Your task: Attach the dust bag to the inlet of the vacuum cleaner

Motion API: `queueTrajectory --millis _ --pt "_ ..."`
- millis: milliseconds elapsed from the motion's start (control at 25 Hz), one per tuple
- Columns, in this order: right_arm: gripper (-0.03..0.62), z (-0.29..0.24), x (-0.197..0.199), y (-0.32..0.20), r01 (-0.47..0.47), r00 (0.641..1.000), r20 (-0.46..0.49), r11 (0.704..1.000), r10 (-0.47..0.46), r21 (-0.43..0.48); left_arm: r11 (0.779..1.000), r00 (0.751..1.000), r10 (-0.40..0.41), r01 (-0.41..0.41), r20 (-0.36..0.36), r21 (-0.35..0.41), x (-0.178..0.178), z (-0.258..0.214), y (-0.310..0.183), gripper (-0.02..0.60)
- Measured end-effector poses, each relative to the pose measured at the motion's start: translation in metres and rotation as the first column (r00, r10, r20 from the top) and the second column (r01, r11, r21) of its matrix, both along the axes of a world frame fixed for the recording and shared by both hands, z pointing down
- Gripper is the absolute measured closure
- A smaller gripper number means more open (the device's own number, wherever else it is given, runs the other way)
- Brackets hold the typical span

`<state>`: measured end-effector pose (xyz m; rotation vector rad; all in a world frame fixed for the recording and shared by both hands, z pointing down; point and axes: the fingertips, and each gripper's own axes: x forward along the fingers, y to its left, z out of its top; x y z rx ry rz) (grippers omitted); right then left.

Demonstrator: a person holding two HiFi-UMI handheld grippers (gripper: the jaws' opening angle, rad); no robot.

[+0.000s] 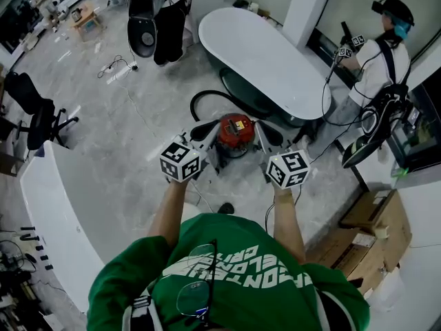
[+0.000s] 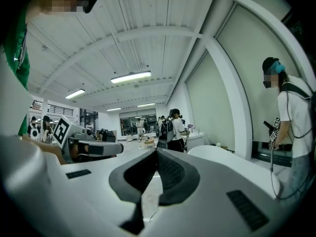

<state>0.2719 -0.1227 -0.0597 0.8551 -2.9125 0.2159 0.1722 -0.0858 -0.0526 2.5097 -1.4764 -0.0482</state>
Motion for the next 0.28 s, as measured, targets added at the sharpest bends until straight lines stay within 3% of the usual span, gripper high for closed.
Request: queueTrajectory --millis 280 --pt "0.586 0.0 0.0017 -0.0107 0.007 1.0 0.004 1.0 -0.007 -0.003 1.0 1.0 0.01 -0.01 -0.002 -0.003 0.0066 0.0027 -0.0088 0.578"
